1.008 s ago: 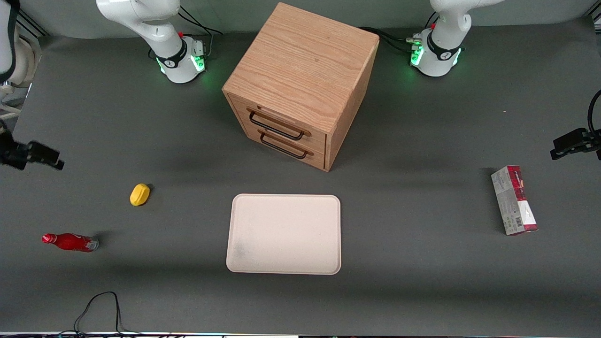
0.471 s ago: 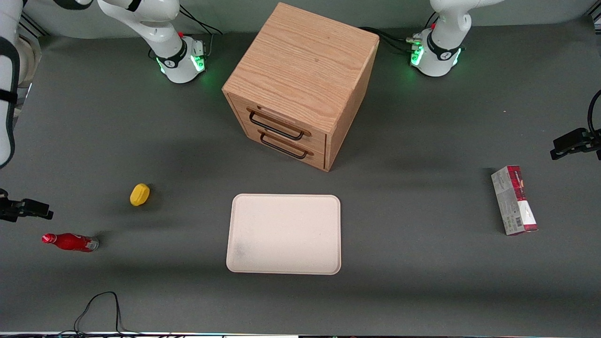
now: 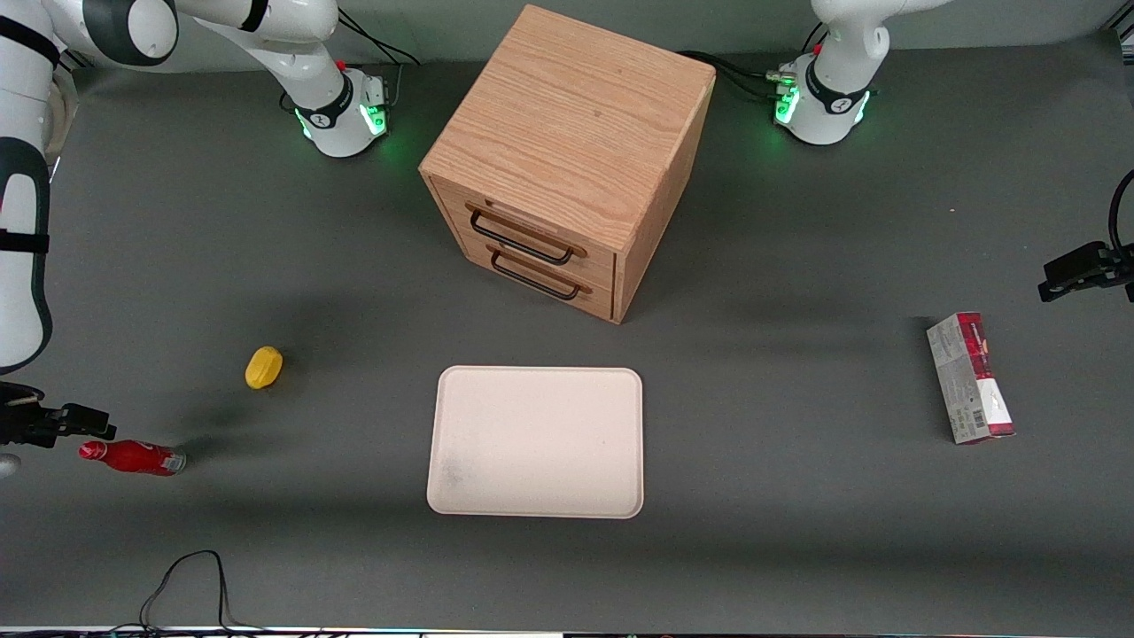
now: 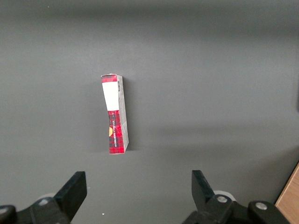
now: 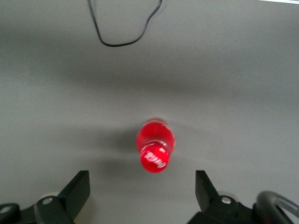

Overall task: Place coke bottle on tray
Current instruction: 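Lower the open right gripper and close it around the bottle, then lift the bottle and carry it to the white tray, then lower the bottle onto the tray and open the right gripper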

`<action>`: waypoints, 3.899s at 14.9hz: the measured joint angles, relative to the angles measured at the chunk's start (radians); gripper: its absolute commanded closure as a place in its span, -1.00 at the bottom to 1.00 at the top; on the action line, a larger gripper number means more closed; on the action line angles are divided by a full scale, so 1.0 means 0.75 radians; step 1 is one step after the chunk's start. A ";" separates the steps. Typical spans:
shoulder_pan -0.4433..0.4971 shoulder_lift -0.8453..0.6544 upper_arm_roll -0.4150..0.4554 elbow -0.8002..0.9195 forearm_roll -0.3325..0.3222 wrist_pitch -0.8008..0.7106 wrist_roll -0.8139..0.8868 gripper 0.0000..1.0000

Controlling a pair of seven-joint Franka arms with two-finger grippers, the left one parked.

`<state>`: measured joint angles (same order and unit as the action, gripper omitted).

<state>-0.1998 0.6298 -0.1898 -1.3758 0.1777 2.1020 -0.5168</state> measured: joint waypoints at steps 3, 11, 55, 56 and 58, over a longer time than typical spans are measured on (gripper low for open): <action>-0.012 0.048 0.003 0.020 0.002 0.052 -0.001 -1.00; -0.015 0.115 0.026 0.032 0.005 0.105 -0.001 -0.88; 0.538 0.247 0.636 0.396 -0.611 -0.080 1.549 1.00; 0.538 0.264 0.633 0.378 -0.621 -0.039 1.549 1.00; 0.538 0.279 0.631 0.350 -0.628 0.011 1.549 1.00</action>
<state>0.2033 0.8391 0.2832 -1.1131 -0.2930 2.1100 0.6446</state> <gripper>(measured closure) 0.665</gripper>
